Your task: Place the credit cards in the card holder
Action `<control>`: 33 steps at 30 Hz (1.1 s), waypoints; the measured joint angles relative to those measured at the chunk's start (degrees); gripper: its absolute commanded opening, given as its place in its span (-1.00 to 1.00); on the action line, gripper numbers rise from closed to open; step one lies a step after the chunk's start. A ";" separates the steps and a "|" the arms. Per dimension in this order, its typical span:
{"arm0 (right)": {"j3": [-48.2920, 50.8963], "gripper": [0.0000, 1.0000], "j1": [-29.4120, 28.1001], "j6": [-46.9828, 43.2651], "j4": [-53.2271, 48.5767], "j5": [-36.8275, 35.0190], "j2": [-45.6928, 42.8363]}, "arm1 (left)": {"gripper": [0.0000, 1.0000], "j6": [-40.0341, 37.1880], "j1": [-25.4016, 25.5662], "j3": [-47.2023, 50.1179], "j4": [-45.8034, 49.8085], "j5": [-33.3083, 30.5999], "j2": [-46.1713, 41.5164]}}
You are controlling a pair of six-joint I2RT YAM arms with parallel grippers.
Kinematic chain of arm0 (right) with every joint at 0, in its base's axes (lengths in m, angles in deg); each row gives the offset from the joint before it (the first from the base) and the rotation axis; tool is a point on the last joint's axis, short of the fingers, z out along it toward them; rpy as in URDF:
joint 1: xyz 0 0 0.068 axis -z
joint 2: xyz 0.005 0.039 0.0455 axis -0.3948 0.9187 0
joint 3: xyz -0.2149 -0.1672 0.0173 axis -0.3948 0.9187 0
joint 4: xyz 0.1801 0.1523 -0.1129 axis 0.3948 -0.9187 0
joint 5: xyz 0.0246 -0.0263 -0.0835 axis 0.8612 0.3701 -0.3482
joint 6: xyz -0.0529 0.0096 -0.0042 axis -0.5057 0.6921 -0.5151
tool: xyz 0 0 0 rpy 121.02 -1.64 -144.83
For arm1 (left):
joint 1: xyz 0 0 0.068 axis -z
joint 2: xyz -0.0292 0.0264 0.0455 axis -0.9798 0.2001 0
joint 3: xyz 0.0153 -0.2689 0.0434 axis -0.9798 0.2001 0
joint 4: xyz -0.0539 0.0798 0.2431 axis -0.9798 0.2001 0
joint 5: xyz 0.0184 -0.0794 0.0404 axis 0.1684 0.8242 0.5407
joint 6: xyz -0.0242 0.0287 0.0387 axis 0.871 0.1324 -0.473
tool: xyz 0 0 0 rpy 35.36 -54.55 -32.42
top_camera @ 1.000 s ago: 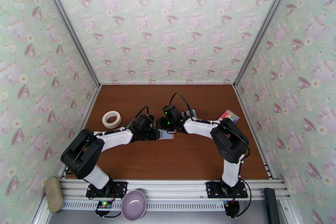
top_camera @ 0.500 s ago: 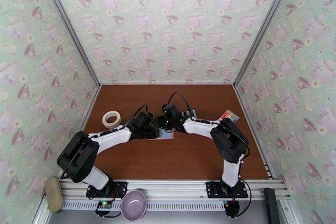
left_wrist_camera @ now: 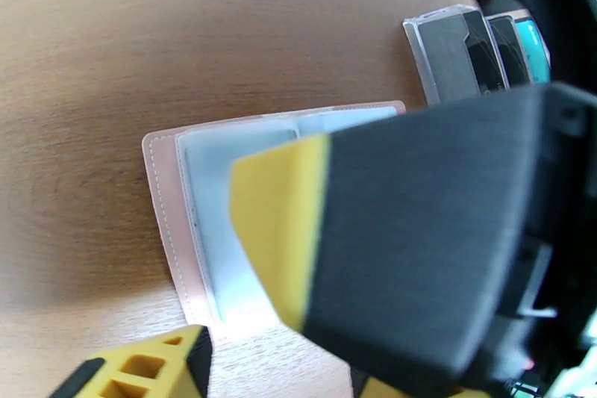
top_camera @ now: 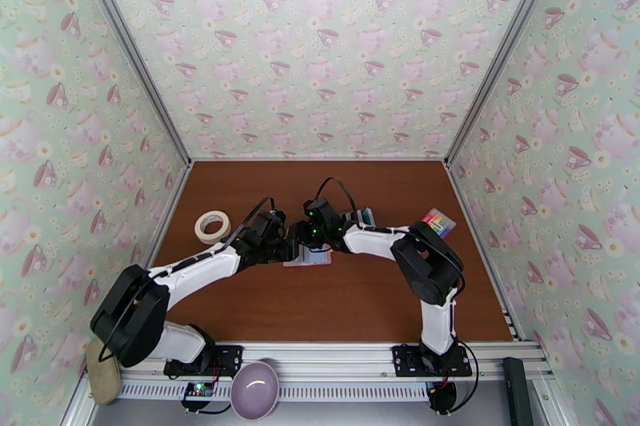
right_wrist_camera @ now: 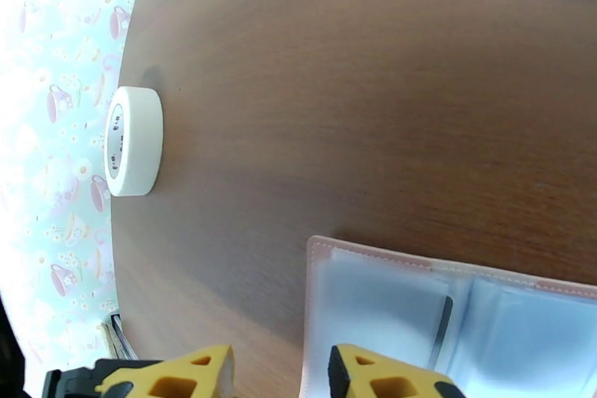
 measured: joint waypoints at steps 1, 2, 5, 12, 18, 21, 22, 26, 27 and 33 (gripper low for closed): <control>0.00 -0.20 0.00 0.09 0.15 0.15 0.22 | -0.17 0.07 0.00 0.11 -0.07 0.00 0.00; 0.00 -0.20 0.00 0.31 0.31 0.33 0.50 | -0.21 0.09 0.00 0.37 -0.44 0.04 0.00; 0.00 -0.20 -0.07 0.79 0.83 0.94 1.33 | -0.27 0.13 0.00 1.18 -1.75 0.35 0.13; 0.00 -0.21 -0.15 1.27 1.38 1.38 2.97 | -0.38 0.13 -0.11 3.26 -6.08 1.57 3.15; -0.04 -0.20 -0.26 1.49 1.53 1.62 3.80 | -0.38 0.11 -0.11 3.45 -6.38 0.90 6.73; -0.15 -0.19 -0.26 1.09 0.98 1.46 3.56 | -0.38 -0.11 -0.22 3.39 -6.23 0.20 8.11; -0.15 -0.20 -0.26 0.76 0.33 1.16 3.19 | -0.37 -0.17 -0.22 3.23 -6.16 0.09 8.13; -0.15 -0.17 0.17 -1.77 -4.26 -1.11 -0.76 | -0.35 -0.94 -0.22 2.54 -5.53 -1.22 8.50; -0.15 -0.16 0.33 -2.49 -5.51 -1.92 -2.10 | -0.35 -1.07 -0.22 2.29 -5.22 -1.57 8.61; -0.15 -0.08 4.33 -7.93 -12.74 -7.43 -11.76 | -0.32 -1.38 -0.33 1.88 -4.74 -2.19 8.85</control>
